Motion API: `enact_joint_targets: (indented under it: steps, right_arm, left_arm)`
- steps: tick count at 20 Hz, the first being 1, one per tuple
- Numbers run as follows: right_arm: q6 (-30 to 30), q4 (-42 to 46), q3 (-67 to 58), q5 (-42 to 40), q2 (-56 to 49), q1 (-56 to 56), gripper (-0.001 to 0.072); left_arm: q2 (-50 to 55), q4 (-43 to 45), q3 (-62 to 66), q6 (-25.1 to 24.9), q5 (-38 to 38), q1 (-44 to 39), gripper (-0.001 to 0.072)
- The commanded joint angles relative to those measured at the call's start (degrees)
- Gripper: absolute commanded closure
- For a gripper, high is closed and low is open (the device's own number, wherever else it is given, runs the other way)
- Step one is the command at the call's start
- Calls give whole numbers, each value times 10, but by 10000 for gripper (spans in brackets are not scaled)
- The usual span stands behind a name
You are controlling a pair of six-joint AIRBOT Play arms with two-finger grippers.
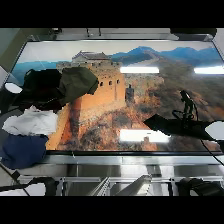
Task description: Fold the shirts.
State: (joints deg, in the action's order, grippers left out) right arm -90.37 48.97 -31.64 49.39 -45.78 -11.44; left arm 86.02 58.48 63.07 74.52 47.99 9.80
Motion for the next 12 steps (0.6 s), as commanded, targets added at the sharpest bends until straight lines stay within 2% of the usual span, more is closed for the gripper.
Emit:
enact_joint_targets:
  steps: [1,2,3,5,6,9,10,11,12]
  right_arm:
    - [0,0,0,-1,-28,0,70]
    - [0,0,0,-1,-31,0,70]
    - [0,0,0,-1,-31,0,70]
    - [0,0,-1,-1,-31,0,71]
    - [0,0,-1,0,-31,0,71]
    - [7,0,-2,0,-30,0,73]
    - [7,0,-4,0,-30,0,184]
    - [14,0,-9,0,-30,0,473]
    - [33,1,-18,1,-30,1,640]
  left_arm:
    - [82,1,76,-2,11,-39,14]
    - [100,1,100,-2,28,-47,16]
    - [114,1,122,-1,48,-53,81]
    - [129,0,173,-2,106,-57,718]
    - [128,-1,195,-3,126,-57,695]
    - [113,-26,267,-4,199,-57,695]
    - [105,-50,288,-10,223,-60,694]
    - [94,-79,306,-15,242,-65,694]
    - [81,-120,326,-19,261,-74,694]
